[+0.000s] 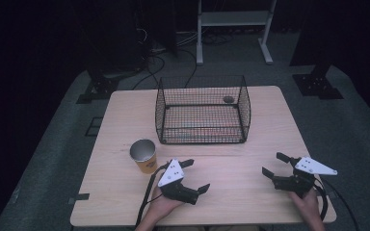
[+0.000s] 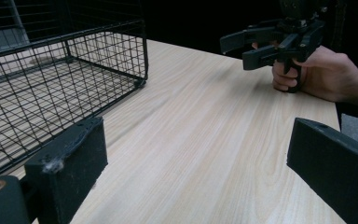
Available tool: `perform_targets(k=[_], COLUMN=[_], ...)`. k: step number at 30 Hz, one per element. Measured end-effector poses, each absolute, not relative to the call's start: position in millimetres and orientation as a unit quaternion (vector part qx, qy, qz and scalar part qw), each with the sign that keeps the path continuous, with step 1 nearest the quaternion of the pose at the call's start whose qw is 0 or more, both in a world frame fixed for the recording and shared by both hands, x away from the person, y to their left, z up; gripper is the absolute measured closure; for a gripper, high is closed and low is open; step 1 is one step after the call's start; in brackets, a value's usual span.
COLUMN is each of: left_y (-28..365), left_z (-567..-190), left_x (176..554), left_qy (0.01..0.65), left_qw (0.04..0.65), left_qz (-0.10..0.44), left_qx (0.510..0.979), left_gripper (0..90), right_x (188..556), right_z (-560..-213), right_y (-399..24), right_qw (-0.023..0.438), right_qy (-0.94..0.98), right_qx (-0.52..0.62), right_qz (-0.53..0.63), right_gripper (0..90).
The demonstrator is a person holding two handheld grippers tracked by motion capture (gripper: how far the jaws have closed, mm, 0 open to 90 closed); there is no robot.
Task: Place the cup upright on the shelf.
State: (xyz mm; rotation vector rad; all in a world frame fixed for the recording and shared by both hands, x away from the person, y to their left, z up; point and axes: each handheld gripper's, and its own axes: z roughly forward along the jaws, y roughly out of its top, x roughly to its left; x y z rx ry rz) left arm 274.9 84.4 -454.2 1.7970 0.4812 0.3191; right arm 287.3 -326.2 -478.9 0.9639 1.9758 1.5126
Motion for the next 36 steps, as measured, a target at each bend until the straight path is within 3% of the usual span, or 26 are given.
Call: perform_targets(k=[36], left_y=[126.6], left_z=[-404.5], left_x=[268.7], left_qy=[0.207], left_qw=[0.596], left_qz=[0.183], left_qx=[0.754], left_gripper=[2.9], right_x=[287.6], right_z=[-478.7], right_y=[-325.3], right_qw=[0.237], right_qy=[0.722], right_qx=[0.353], right_qz=[0.546], right_gripper=[13.0])
